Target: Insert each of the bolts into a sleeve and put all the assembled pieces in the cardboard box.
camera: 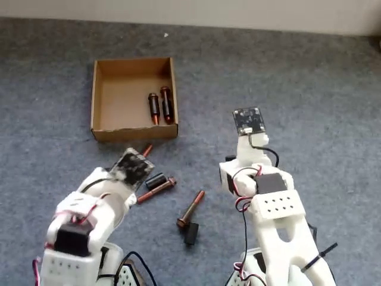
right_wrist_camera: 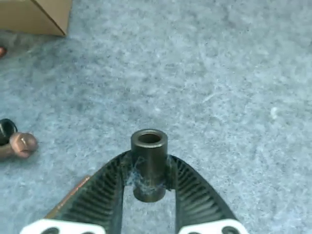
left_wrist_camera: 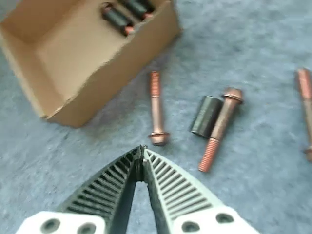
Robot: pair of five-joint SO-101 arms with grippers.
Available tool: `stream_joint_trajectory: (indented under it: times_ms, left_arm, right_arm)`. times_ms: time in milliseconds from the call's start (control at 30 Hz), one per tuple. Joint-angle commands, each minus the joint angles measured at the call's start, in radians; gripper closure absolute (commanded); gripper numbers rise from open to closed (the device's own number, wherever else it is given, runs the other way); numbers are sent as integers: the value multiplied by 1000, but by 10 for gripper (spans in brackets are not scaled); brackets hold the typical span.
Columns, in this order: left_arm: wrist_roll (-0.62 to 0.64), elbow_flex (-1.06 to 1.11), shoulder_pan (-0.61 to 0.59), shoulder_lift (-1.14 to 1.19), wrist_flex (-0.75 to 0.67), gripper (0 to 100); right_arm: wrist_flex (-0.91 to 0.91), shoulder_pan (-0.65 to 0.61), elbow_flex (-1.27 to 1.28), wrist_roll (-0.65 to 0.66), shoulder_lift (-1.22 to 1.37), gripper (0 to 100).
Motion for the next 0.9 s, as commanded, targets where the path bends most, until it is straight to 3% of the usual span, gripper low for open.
stream_joint_trajectory:
  times_ms: [0, 200, 333, 533, 867]
  left_arm:
    - [-17, -157, 163, 329, 2, 988]
    - [-14, -269, 280, 680, -8, 873]
    - [-14, -340, 286, 846, -29, 874]
    - [-14, -354, 286, 1036, -187, 874]
    - [-11, -357, 286, 1167, -367, 870]
  right_arm:
    - [-41, 19, -5, -6, -33, 993]
    - [-41, 19, -4, -3, -33, 993]
    - [-41, 19, -4, -2, -33, 993]
    - [-41, 19, -4, -2, -33, 993]
    - [-41, 56, -2, 0, -33, 993]
